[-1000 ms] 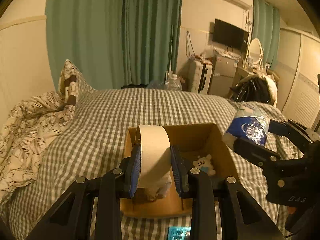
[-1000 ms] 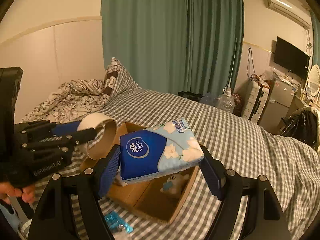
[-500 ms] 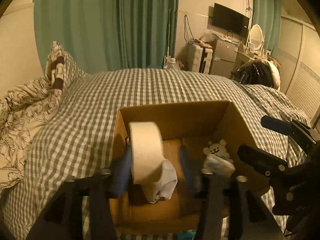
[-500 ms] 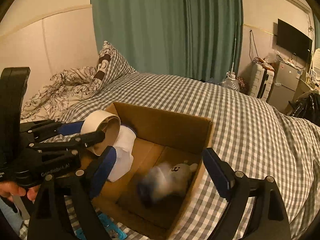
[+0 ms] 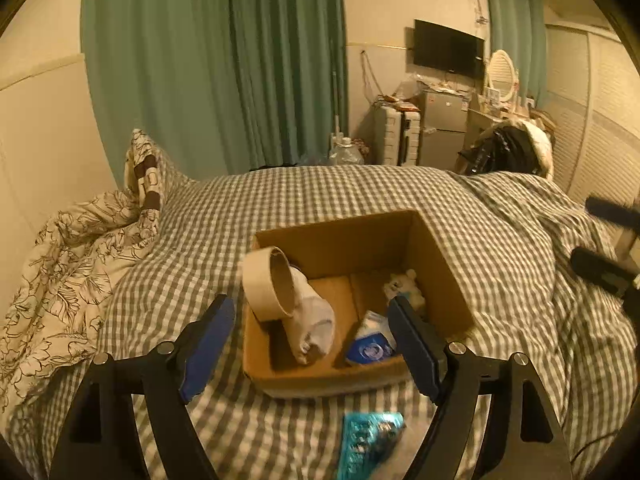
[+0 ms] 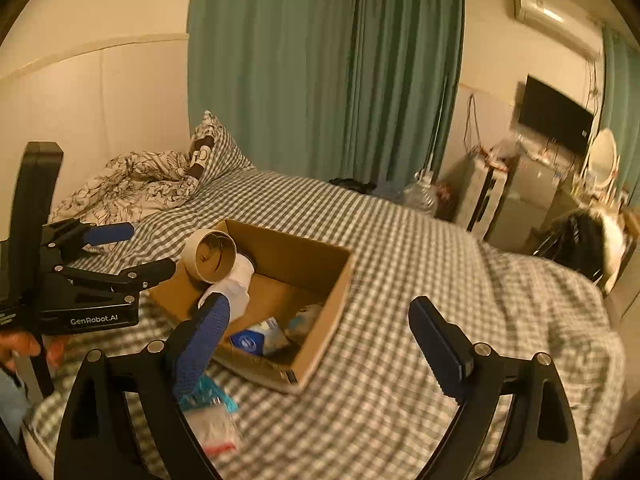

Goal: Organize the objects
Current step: 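Lower the tape roll into the box with the left gripper while the right drops the tissue pack in, then grasp the clear cotton swab container with the left gripper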

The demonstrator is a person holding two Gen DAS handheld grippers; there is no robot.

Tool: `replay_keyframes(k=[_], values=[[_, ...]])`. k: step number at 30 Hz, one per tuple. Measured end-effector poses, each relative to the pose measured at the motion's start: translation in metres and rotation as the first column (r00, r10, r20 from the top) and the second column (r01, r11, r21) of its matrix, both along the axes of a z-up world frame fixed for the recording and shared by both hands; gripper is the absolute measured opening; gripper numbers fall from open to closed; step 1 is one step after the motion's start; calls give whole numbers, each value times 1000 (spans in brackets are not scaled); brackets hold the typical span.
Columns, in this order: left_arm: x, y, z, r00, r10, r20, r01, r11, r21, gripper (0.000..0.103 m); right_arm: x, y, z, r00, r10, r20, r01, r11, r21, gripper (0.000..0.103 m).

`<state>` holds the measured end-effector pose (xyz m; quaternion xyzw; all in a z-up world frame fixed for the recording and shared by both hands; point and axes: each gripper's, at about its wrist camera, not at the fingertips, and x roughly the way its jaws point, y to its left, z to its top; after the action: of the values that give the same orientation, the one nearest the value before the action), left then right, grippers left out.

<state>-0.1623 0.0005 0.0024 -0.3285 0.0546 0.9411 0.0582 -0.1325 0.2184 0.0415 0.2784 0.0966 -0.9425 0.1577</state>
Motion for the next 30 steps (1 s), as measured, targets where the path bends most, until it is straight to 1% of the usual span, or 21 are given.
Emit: replay_keyframes(k=[2,5,6,8,9,10,12,15,18,20,21,22,24,26,30], values=[[6,4,-5,1000,-12,7,12,1000,-8,82,12,10,7,1000,1,-9,-1,1000,23,94],[19,13,-24,999,-26,30,26,1000,9,82,22,25,5,1000,-27,-4,27,999,46,95],[24,17,-33,999,-27,41,26,1000,17,82,25,32,-2,999,-50,3,50,998,40,95],[35,24,-53,996,-27,89,24,999,36,82,28,41,-16,996,-79,26,79,997,11,95],[42,27,-68,991,-36,132,29,998,56,82,31,47,-27,994,-93,53,94,995,-15,95],[47,30,-76,987,-49,156,40,997,66,82,34,55,-41,990,-106,93,110,993,-41,95],[59,38,-94,980,-71,186,59,996,70,82,39,62,-61,982,-126,143,136,989,-62,95],[66,49,-116,971,-117,209,103,992,75,82,51,71,-89,967,-155,200,174,981,-81,95],[61,64,-140,957,-135,257,136,991,17,82,62,75,-112,950,-171,261,200,976,-90,95],[59,72,-152,955,-153,256,164,986,-24,82,67,75,-121,945,-166,283,200,976,-92,95],[58,76,-159,952,-162,258,178,983,-41,81,69,75,-123,944,-164,286,197,976,-91,95],[57,79,-165,952,-163,259,185,981,-61,75,70,73,-125,945,-164,284,196,977,-89,95],[55,78,-168,950,-171,262,192,980,-56,74,71,70,-127,948,-161,276,190,978,-83,95],[58,73,-163,953,-157,260,169,985,-23,73,73,64,-127,949,-157,274,183,980,-73,95],[67,46,-133,969,-85,231,78,996,37,71,81,47,-125,957,-124,261,142,988,-53,95]])
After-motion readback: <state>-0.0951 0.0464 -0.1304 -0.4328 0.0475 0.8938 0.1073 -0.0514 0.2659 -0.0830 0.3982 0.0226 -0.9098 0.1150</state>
